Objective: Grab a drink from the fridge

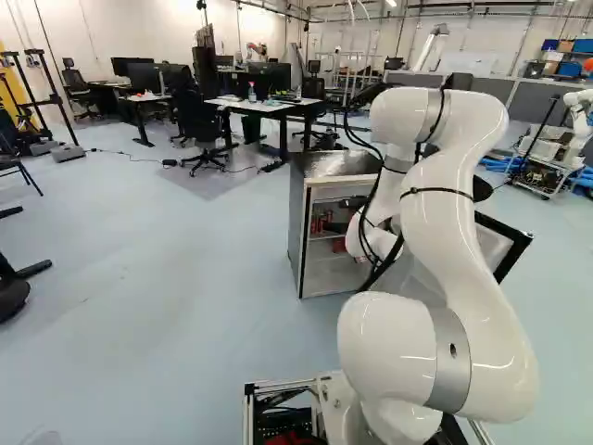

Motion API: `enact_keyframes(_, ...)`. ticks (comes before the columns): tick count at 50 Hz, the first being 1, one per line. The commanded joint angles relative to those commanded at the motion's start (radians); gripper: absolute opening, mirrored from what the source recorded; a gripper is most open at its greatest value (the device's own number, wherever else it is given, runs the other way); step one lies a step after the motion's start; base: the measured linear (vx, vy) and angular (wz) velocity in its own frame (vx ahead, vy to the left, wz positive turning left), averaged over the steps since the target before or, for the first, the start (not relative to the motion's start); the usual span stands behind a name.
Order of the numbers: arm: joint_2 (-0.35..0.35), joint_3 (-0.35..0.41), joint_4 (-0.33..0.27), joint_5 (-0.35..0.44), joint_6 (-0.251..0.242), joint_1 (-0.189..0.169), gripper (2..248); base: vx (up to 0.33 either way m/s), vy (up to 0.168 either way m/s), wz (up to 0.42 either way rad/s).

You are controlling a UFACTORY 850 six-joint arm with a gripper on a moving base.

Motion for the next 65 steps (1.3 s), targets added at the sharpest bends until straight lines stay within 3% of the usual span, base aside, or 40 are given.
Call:
enact_keyframes(35,-0.204,-0.242,-0.109,-0.059,0.0,-0.01,247,0.0,0.0,0.0)
enact_keyframes(65,-0.304,-0.314,-0.127,-0.049,0.0,-0.01,247,0.0,0.0,0.0)
